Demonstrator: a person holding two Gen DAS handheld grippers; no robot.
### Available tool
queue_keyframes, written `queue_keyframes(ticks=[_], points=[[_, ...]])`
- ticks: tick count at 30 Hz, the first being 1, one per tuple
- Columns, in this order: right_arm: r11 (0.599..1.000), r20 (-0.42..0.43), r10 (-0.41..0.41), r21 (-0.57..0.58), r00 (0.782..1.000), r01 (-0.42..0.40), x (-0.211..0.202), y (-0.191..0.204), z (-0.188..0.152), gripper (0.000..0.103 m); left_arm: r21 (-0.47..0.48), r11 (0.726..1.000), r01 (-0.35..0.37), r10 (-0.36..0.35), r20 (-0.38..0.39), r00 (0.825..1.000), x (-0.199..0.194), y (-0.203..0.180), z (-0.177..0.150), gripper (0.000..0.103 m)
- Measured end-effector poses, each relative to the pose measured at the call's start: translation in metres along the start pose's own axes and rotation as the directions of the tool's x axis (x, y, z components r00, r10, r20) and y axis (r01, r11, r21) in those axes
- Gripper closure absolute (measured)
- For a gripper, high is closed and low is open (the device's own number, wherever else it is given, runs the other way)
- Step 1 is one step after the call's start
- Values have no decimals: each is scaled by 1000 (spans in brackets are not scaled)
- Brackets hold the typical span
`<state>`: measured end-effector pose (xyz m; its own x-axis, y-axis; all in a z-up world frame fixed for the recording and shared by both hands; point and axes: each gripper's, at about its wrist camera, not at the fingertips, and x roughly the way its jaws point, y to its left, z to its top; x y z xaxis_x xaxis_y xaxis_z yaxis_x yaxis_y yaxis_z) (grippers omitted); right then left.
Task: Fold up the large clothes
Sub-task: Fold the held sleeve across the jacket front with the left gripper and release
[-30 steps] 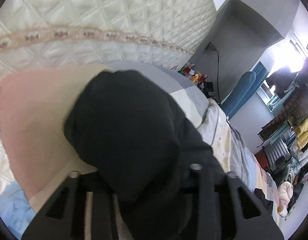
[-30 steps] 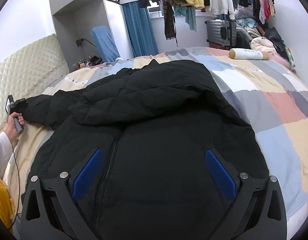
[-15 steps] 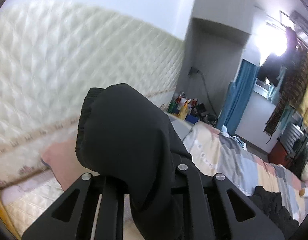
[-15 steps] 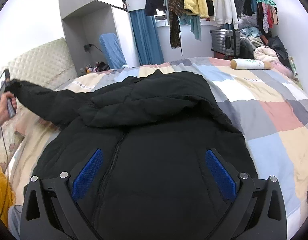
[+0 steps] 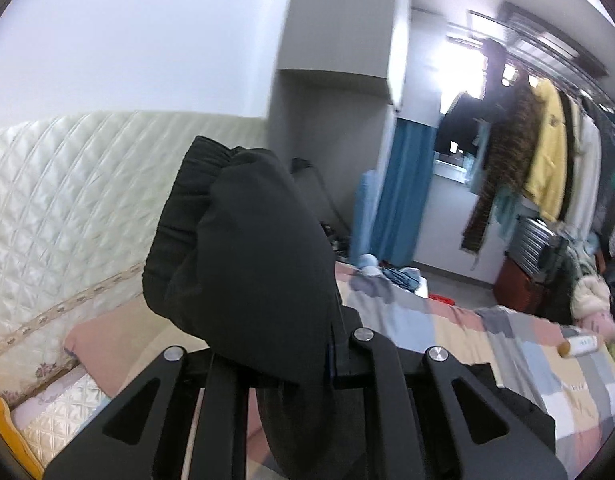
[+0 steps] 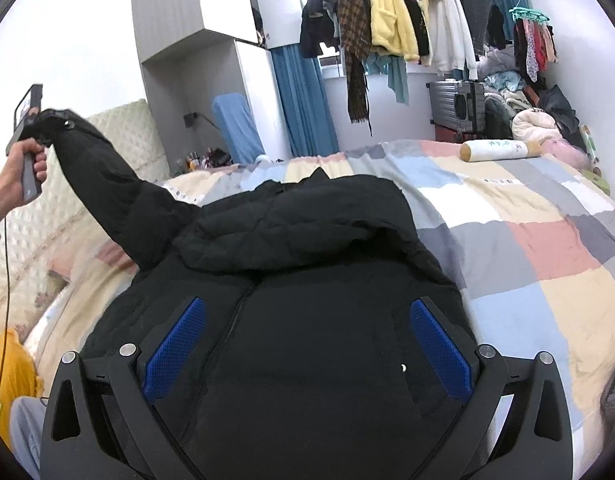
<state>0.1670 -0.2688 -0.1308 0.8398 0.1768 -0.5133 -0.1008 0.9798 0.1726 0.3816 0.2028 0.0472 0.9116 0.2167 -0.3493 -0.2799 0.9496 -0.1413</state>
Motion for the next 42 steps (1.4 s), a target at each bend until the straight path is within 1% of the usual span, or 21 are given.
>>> queue_keyframes(ticks=[4,8,11,13,17,20,25,27,30,36,39,42], points=[[1000,1,13,10,1000,-14,0,-5,0,0,70,996,58,-59,9,998,-14,-45,1,88],[1000,-3,21,11,1000,-21,2,-10,0,0,142,982,127,-129,3,992,-26,-98,-8,88],[1000,-1,27,14,1000,-27,1,-14,0,0,210,960,184,-187,-6,982,-32,-141,-20,88],[999,4,25,19,1000,-25,0,-18,1,0,237,947,218,-221,-15,975,-35,-164,-29,88],[999,-4,23,28,1000,-23,3,-25,-1,0,257,919,298,-295,-49,954,-36,-216,-54,88],[998,-14,32,55,999,-32,6,-33,-1,0,258,903,344,-335,-80,939,-32,-248,-74,88],[996,-18,39,83,999,-37,11,-43,1,0,297,854,427,-403,-143,904,-25,-302,-124,88],[995,-20,42,89,999,-40,13,-46,1,0,297,846,443,-406,-177,896,-23,-314,-146,88],[993,-26,48,105,999,-45,16,-52,0,0,290,832,473,-417,-235,878,-10,-337,-178,88],[991,-49,41,133,998,-34,28,-65,-3,0,300,812,501,-413,-312,856,16,-370,-239,88],[989,-68,46,146,997,-36,36,-70,-5,0,325,799,506,-399,-343,851,27,-381,-266,88],[989,-81,45,143,996,-33,45,-71,-7,0,331,803,496,-368,-379,849,40,-389,-288,85]])
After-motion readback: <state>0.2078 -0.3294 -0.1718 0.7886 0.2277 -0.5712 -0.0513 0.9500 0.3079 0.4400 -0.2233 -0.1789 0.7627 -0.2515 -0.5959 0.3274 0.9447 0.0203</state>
